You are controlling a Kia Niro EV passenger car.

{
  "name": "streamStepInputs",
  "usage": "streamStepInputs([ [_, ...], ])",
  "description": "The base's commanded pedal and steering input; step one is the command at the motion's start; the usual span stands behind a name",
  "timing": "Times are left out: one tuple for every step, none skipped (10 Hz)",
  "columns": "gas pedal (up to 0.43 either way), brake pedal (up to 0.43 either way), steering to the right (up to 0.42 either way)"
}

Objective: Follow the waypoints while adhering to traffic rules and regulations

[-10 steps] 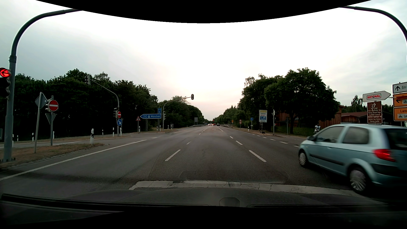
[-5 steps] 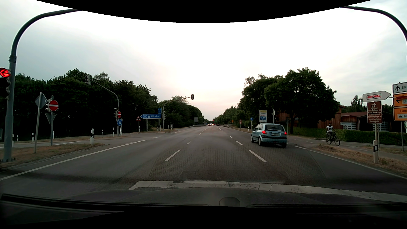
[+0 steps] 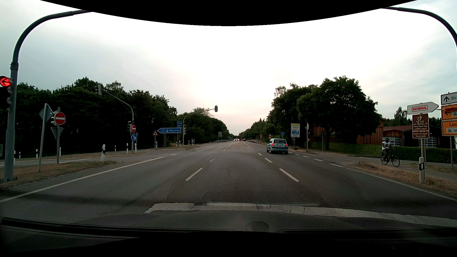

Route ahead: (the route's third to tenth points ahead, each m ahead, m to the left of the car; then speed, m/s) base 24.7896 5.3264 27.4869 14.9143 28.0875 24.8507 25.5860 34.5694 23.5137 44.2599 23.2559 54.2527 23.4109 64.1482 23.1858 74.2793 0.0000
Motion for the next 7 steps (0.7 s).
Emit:
streamStepInputs([
  [0.000,0.232,-0.001],
  [0.000,0.232,-0.001],
  [0.000,0.232,-0.001],
  [0.000,0.232,-0.001],
  [0.000,0.232,-0.001],
  [0.000,0.232,-0.001],
  [0.000,0.232,-0.001],
])
